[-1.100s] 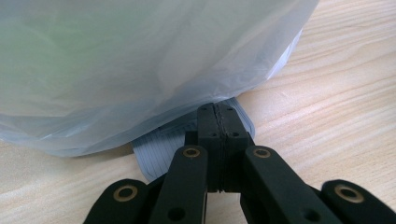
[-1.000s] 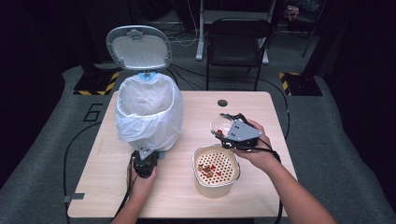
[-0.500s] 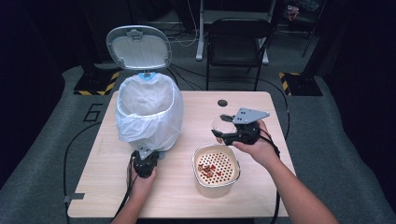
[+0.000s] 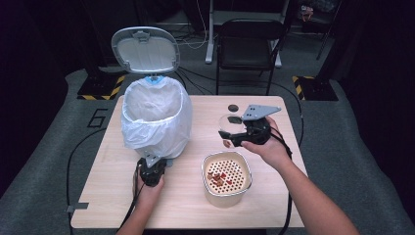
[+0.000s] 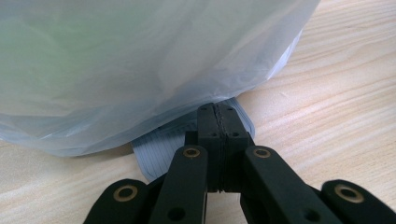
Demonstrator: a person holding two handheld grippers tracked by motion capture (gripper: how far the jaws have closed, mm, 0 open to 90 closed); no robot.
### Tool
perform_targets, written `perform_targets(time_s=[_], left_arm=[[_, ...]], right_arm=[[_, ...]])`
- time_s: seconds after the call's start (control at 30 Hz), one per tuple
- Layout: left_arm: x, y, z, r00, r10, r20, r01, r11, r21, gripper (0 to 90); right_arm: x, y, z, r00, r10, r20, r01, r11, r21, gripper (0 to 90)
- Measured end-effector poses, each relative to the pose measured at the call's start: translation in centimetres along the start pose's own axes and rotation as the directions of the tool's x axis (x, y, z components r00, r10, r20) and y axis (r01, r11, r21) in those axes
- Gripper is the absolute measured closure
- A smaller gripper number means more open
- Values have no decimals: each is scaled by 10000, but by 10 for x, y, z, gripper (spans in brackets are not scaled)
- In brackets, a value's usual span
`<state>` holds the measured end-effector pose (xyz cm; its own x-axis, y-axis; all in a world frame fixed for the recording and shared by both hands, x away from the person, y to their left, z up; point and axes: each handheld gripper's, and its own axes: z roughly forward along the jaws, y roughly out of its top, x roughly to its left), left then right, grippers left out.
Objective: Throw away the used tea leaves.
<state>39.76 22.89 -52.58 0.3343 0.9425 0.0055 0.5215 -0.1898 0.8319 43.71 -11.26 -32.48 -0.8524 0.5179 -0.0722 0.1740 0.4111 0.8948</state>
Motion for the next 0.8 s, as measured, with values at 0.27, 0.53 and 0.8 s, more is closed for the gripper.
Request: perform_targets(time_s=[0.27, 0.53, 0.8], left_arm=[[1, 0, 0, 10000, -37, 51, 37, 10000, 38, 897], [1, 0, -1, 10000, -29, 89, 28, 9999, 110, 897], [0, 0, 0, 9995, -286, 116, 286, 9996, -9, 897]], right_arm=[[4, 38, 0, 9999, 92, -55, -91, 9999, 114, 379], [11, 65, 18, 9995, -37, -329, 48, 9994, 338, 378], [11, 81, 38, 9996, 105, -251, -98, 9995, 285, 377]])
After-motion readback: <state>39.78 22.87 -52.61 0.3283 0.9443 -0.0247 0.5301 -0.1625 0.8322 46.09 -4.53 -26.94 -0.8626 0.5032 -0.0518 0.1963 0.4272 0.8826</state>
